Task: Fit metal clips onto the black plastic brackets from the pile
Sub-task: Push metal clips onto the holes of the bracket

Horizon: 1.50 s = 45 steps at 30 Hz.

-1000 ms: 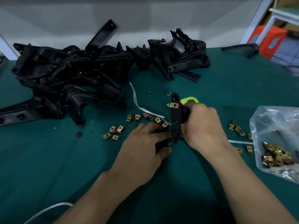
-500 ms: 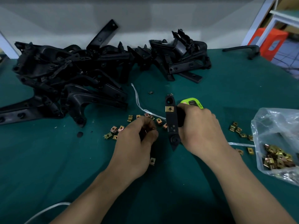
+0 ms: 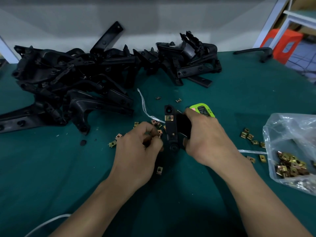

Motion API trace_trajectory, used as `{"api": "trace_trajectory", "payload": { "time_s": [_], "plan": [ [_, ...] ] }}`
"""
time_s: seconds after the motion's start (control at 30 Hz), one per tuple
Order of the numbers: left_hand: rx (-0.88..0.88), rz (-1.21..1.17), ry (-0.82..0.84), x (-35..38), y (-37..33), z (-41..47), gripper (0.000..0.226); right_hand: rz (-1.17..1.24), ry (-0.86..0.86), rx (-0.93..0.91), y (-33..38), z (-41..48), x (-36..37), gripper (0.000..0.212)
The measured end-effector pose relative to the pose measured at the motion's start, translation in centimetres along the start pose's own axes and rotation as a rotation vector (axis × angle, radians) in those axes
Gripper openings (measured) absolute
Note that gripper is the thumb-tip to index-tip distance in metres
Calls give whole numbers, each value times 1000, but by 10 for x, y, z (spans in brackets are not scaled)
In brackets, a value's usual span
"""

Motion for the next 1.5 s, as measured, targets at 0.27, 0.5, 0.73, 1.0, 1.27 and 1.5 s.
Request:
{"api": "trace_trajectory", "payload": {
  "time_s": [0.27, 0.5, 0.73, 1.0, 1.27, 1.5],
  "plan": [
    [-65, -13, 20, 1, 1, -2, 20, 1, -40, -32, 2, -1, 0, 40],
    [-54, 34, -50, -8, 1, 0, 29, 18, -46, -43, 2, -2, 1, 45],
    [-94, -167, -54, -4, 0, 1, 46, 92, -99, -62, 8, -8, -7, 21],
    [-188, -456, -122, 1, 13, 1, 19, 508, 220, -190, 31, -17, 13, 33],
    [-302, -528, -88, 8, 16, -2, 22, 298, 167, -202, 30, -17, 16, 20],
    [-195, -306, 17, 7, 6, -4, 17, 203, 36, -188, 31, -22, -1, 22]
  ]
}}
Point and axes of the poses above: each hand's wrist, its own z-axis towards the middle knuckle, its own x-axis out of the palm, y = z × x, the point moved 8 cm from there along z, towards the middle knuckle, and after that the axes turned 12 degrees about x, right-handed, at the moved point
